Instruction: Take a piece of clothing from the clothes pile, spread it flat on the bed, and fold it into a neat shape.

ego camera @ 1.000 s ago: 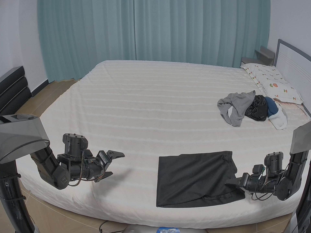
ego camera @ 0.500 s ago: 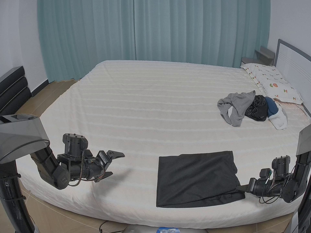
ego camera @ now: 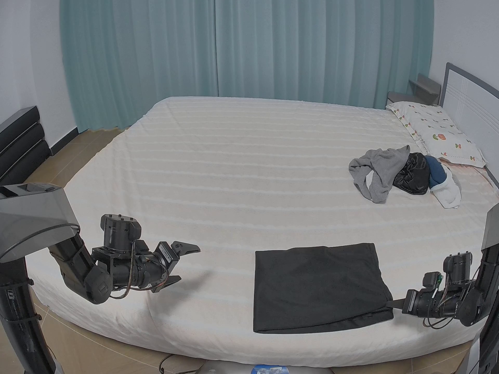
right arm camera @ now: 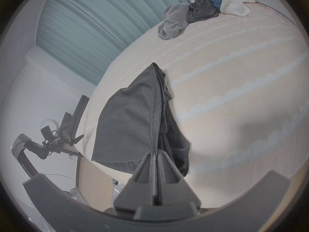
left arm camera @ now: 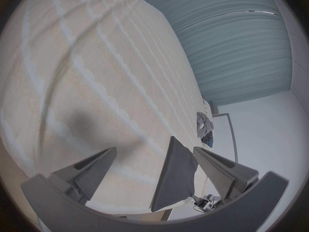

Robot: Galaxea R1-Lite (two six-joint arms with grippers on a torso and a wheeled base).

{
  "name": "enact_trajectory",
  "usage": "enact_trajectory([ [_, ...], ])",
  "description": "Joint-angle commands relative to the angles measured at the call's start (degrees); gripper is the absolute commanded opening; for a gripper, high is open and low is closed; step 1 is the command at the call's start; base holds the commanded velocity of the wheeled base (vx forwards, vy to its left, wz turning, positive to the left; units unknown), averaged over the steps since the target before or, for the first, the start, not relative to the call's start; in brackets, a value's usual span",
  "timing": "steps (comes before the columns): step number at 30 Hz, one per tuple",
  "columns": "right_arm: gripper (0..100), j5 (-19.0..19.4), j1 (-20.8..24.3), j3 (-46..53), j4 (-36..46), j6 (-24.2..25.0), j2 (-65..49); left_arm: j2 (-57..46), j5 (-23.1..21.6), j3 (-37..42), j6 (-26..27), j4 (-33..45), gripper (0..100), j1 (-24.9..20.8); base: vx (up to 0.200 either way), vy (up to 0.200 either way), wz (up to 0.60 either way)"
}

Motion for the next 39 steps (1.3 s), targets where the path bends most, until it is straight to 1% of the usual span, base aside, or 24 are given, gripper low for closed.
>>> enact_trajectory([
  [1,0,-0.10,-0.42,1.01,0.26,-0.34,0.46,0.03,0.01,-0.04,-0.03,-0.02,100,0.00,0.000,0.000,0.00],
  [6,0,-0.19,-0.60,1.01,1.32,-1.14,0.72,0.03,0.01,-0.12,-0.03,-0.02,100,0.00,0.000,0.000,0.00],
  [10,0,-0.19,-0.95,1.01,3.16,-3.25,0.46,0.03,0.01,-0.12,-0.03,0.07,100,0.00,0.000,0.000,0.00],
  [12,0,-0.19,-0.95,1.01,3.16,-3.25,0.46,0.03,0.01,-0.12,-0.03,0.07,100,0.00,0.000,0.000,0.00],
  [13,100,-0.36,-1.13,1.01,3.87,-4.74,0.90,0.03,0.01,-0.04,-0.03,-0.02,100,0.00,0.000,0.000,0.00],
  [20,100,0.08,-3.59,-1.45,-0.53,-3.95,0.72,0.03,0.01,-0.12,-0.03,-0.02,100,0.00,0.000,0.000,0.00],
  [21,100,0.08,-3.68,-3.29,-2.20,-1.75,1.07,0.03,0.01,-0.12,-0.03,-0.02,100,0.09,0.000,0.000,0.00],
  [22,100,-0.10,-3.41,-4.53,-2.46,0.18,1.07,0.12,0.01,-0.12,-0.03,-0.02,100,0.09,0.000,0.000,0.00],
  [23,100,-0.19,-2.89,-6.63,-2.46,3.17,1.16,0.03,0.01,-0.12,-0.03,-0.02,100,0.09,0.000,0.000,0.00],
  [24,100,-0.19,-2.89,-6.63,-2.46,3.17,1.16,0.03,0.01,-0.12,-0.03,-0.02,100,0.09,0.000,0.000,0.00],
  [25,100,-0.36,-1.65,-10.94,-1.67,7.92,1.60,0.03,0.01,-0.12,-0.03,-0.02,100,0.09,0.000,0.000,0.00],
  [27,100,-0.45,-0.60,-14.98,-1.58,11.43,3.89,0.03,0.01,-0.12,-0.03,-0.02,100,0.09,0.000,0.000,0.00],
  [29,100,-0.54,-0.42,-15.60,-1.58,11.87,4.24,0.03,0.01,-0.12,-0.03,-0.02,100,0.09,0.000,0.000,0.00],
  [30,100,-1.59,0.10,-20.70,-1.32,15.65,6.87,0.03,0.01,-0.12,-0.03,-0.02,100,0.00,0.000,0.000,0.00],
  [34,100,-2.03,1.60,-27.20,-0.18,18.90,11.62,0.12,0.01,-0.12,-0.03,-0.02,100,0.00,0.000,0.000,0.00],
  [36,100,-2.74,2.04,-30.19,0.61,19.34,13.64,0.03,0.01,-0.04,-0.03,-0.02,100,0.00,0.000,0.000,0.00],
  [39,100,-2.74,2.30,-32.39,0.97,20.31,14.17,0.12,0.01,-0.04,-0.03,-0.02,100,0.00,0.000,0.000,0.00],
])
